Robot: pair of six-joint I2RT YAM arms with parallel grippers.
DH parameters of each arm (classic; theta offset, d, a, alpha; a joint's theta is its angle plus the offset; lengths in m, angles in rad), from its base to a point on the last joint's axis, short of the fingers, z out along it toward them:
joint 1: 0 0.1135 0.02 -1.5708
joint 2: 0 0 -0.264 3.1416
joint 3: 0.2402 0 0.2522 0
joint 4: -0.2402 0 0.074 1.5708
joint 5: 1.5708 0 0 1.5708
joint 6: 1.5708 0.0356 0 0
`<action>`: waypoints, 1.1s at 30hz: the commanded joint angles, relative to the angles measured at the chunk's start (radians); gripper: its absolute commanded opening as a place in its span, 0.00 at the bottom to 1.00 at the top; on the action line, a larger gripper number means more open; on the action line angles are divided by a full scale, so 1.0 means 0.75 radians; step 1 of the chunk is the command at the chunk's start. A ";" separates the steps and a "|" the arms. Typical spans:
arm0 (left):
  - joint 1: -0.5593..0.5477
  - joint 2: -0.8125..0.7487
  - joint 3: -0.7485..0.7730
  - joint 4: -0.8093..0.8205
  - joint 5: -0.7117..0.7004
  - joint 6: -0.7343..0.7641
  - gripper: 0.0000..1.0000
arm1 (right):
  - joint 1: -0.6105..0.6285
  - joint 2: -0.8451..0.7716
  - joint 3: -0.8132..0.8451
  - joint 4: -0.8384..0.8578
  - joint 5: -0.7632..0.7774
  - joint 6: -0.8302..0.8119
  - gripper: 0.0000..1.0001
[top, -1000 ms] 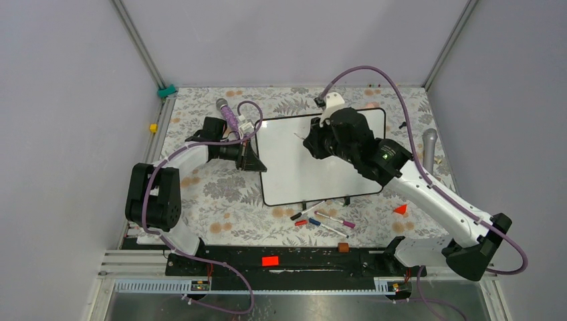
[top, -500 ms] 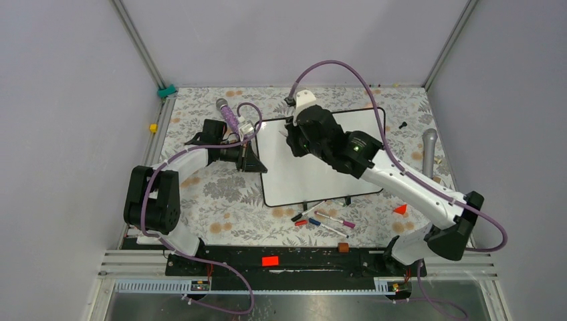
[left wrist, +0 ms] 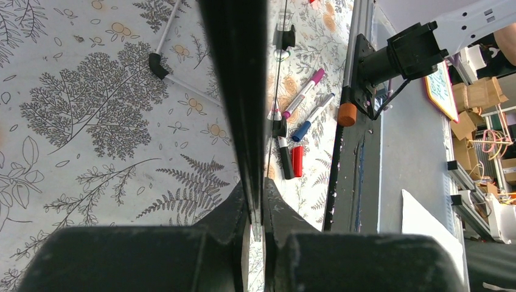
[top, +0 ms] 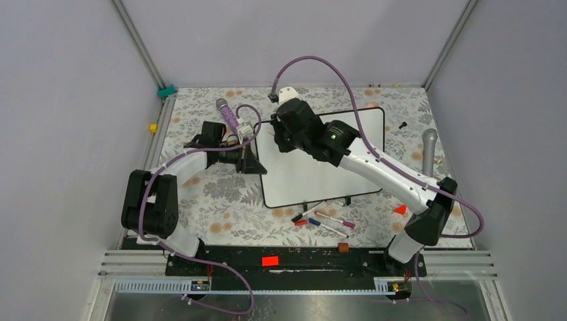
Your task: Write a sentence on the whiteboard
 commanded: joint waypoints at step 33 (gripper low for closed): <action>-0.019 -0.090 -0.050 0.070 -0.138 0.070 0.00 | 0.009 0.156 0.158 0.017 0.071 -0.026 0.00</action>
